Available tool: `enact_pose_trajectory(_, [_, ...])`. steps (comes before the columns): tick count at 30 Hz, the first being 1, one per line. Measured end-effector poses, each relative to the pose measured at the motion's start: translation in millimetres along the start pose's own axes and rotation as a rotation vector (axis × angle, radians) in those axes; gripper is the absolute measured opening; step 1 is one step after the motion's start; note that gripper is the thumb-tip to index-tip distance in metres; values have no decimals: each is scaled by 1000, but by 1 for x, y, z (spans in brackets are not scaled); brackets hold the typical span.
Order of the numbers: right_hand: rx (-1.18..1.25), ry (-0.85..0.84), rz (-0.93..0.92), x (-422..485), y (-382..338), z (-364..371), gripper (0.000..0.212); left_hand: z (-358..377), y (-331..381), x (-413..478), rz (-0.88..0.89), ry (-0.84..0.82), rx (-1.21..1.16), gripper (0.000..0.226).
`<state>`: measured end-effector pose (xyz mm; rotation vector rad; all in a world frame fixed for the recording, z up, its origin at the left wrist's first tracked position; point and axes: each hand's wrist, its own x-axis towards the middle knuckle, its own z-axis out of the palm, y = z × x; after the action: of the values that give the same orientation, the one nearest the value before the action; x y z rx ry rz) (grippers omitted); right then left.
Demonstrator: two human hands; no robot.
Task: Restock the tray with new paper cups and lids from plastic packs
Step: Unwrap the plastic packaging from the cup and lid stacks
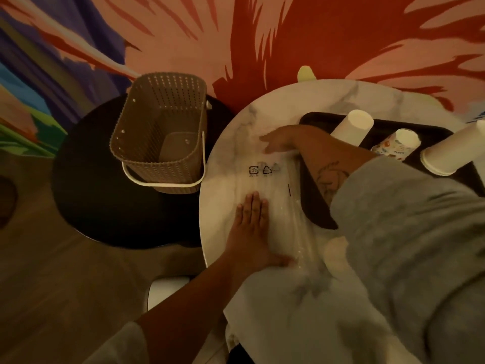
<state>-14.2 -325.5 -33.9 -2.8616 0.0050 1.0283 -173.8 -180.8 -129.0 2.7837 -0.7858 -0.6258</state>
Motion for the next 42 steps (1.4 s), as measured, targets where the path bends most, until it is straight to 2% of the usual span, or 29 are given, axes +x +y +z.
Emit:
enact_pose_trajectory(4, [55, 90, -88, -49, 5, -18, 55, -14, 4, -2, -19, -73, 11, 133])
enact_pose_trajectory(7, [81, 139, -138, -92, 15, -25, 48, -34, 12, -2, -77, -139, 1, 124])
enact_pose_trajectory(10, [156, 215, -161, -148, 36, -26, 45, -56, 28, -4, -120, -27, -39, 107])
enact_pose_trajectory(13, [296, 237, -169, -210, 56, -12, 46, -73, 52, -11, -19, 165, -97, 96])
enact_pose_trajectory(17, [220, 85, -150, -258, 77, 21, 72, -83, 86, -25, 217, 170, -153, 91])
enact_pose_trajectory(20, [159, -5, -124, -262, 86, 49, 88, -81, 103, -33, 287, 133, -199, 82])
enact_pose_trajectory(22, [121, 65, -120, -257, 87, 75, 89, -77, 112, -37, 227, 78, -279, 73])
enact_pose_trajectory(25, [172, 272, -70, -251, 90, 111, 78, -66, 119, -35, 106, -4, -417, 61])
enact_pose_trajectory(29, [293, 421, -77, -259, 101, 110, 70, -68, 130, -36, -8, 58, -581, 43])
enact_pose_trajectory(31, [415, 513, -62, -266, 107, 96, 66, -75, 134, -36, -68, 159, -682, 34])
enact_pose_trajectory(33, [636, 596, -11, -275, 114, 79, 66, -86, 136, -34, -167, 251, -870, 39])
enact_pose_trajectory(35, [927, 658, 30, -283, 121, 64, 63, -100, 139, -30, -293, 287, -1123, 41])
enact_pose_trajectory(37, [1182, 682, 51, -288, 130, 53, 59, -117, 144, -29, -387, 294, -1457, 31])
enact_pose_trajectory(39, [1413, 657, 30, -292, 138, 47, 58, -131, 150, -31, -304, 239, -1781, 21])
enact_pose_trajectory(40, [1520, 630, -2, -294, 142, 46, 57, -138, 153, -33, -229, 191, -1866, 21])
enact_pose_trajectory(42, [1649, 570, -76, -298, 147, 47, 52, -145, 159, -36, -88, 74, -1883, 24])
